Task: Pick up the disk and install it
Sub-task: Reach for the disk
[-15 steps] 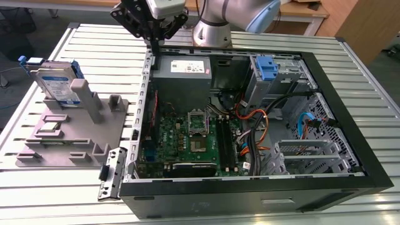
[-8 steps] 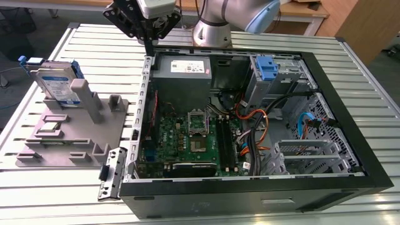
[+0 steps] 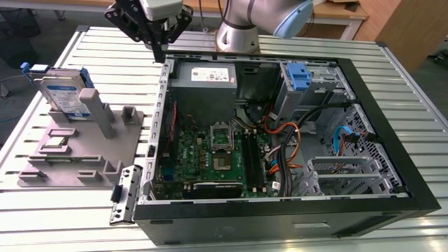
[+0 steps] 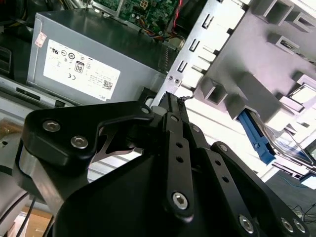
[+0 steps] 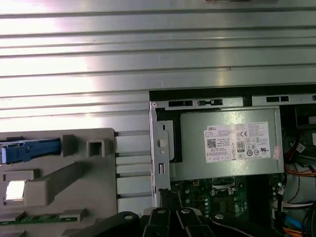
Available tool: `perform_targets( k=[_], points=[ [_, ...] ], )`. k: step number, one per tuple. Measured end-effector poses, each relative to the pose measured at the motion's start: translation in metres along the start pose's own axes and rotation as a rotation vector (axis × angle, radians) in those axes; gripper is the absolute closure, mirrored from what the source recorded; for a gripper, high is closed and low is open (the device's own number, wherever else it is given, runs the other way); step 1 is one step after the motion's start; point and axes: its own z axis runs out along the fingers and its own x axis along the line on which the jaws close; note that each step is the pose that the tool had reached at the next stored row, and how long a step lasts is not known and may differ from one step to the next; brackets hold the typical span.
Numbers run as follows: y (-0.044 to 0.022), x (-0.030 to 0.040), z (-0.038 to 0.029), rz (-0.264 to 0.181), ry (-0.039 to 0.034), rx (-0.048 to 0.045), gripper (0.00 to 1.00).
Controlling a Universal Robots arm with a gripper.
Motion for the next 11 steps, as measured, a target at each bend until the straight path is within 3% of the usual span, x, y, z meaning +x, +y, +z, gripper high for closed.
perform_targets(
  k=[11],
  points=[
    [-0.0015, 0.0201, -0.0008, 0.000, -0.0049, -0.0003, 0.90]
  ],
)
